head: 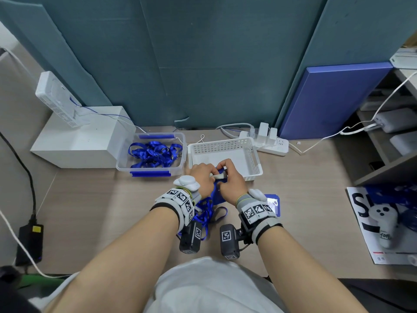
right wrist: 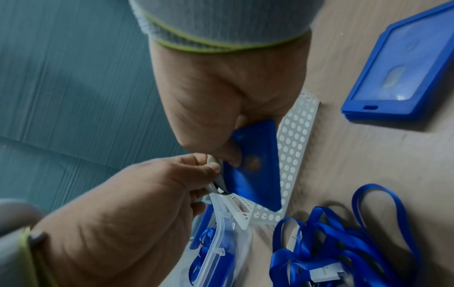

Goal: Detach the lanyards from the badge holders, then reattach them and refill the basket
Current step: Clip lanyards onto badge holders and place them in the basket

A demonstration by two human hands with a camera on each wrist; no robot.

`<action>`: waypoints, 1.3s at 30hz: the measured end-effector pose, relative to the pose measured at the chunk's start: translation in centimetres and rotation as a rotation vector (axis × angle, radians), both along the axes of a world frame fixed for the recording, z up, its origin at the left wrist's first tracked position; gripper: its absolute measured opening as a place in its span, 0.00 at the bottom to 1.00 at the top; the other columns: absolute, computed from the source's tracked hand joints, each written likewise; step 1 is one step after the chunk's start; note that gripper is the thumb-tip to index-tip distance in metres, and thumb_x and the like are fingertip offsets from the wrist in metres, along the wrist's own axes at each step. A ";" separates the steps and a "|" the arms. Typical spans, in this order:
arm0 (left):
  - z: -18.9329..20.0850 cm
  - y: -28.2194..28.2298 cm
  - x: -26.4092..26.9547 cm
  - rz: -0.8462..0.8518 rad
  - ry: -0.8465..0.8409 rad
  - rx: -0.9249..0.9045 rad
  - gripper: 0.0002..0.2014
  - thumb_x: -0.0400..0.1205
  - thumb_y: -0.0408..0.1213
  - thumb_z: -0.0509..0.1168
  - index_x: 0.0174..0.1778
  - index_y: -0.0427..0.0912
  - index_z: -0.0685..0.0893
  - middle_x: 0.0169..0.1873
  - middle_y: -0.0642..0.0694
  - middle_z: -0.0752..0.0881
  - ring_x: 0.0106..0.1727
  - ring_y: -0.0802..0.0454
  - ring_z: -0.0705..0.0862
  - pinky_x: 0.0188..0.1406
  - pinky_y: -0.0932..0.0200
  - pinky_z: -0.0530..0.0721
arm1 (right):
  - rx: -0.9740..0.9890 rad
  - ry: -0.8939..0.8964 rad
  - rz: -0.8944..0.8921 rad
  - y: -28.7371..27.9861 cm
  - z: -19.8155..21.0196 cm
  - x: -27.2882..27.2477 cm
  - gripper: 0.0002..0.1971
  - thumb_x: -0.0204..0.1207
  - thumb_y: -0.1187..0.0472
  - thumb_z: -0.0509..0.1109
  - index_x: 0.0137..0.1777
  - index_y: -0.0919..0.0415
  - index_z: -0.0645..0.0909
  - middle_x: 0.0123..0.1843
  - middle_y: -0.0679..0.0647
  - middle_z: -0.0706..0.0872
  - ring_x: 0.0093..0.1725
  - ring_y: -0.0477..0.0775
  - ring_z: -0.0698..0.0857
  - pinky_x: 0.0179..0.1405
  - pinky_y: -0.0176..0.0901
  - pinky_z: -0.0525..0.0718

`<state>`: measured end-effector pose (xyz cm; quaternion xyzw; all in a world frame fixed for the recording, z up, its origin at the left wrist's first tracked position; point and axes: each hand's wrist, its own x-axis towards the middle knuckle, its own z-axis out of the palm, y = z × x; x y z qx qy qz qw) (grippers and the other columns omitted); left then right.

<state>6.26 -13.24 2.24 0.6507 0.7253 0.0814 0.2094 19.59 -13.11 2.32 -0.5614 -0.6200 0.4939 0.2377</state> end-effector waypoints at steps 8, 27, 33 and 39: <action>0.2 0.3 0.1 -0.026 -0.089 0.045 0.05 0.82 0.39 0.66 0.48 0.57 0.81 0.48 0.52 0.85 0.55 0.45 0.80 0.57 0.46 0.77 | 0.013 -0.020 -0.058 0.4 -0.4 -0.1 0.19 0.74 0.72 0.63 0.56 0.47 0.71 0.45 0.54 0.87 0.46 0.60 0.86 0.46 0.52 0.83; 1.4 -0.1 -0.2 0.167 -0.163 0.005 0.05 0.83 0.43 0.57 0.45 0.59 0.77 0.27 0.52 0.83 0.44 0.43 0.82 0.55 0.47 0.76 | 0.010 0.101 -0.106 0.6 -1.3 -0.3 0.24 0.77 0.75 0.56 0.60 0.43 0.74 0.44 0.49 0.84 0.36 0.48 0.80 0.36 0.40 0.78; 0.8 -0.1 -0.5 0.127 -0.302 -0.121 0.07 0.70 0.48 0.63 0.37 0.67 0.85 0.35 0.57 0.88 0.47 0.51 0.87 0.51 0.54 0.74 | -0.059 0.178 -0.131 0.7 -2.1 0.1 0.24 0.76 0.75 0.57 0.54 0.41 0.78 0.46 0.53 0.86 0.40 0.53 0.81 0.40 0.47 0.81; 1.6 -0.4 -0.4 -0.071 -0.132 -0.175 0.10 0.69 0.52 0.73 0.38 0.62 0.77 0.45 0.54 0.77 0.56 0.45 0.73 0.52 0.49 0.71 | -0.161 0.318 -0.132 0.9 -1.5 0.1 0.24 0.70 0.81 0.54 0.55 0.55 0.80 0.44 0.58 0.86 0.38 0.54 0.81 0.33 0.45 0.80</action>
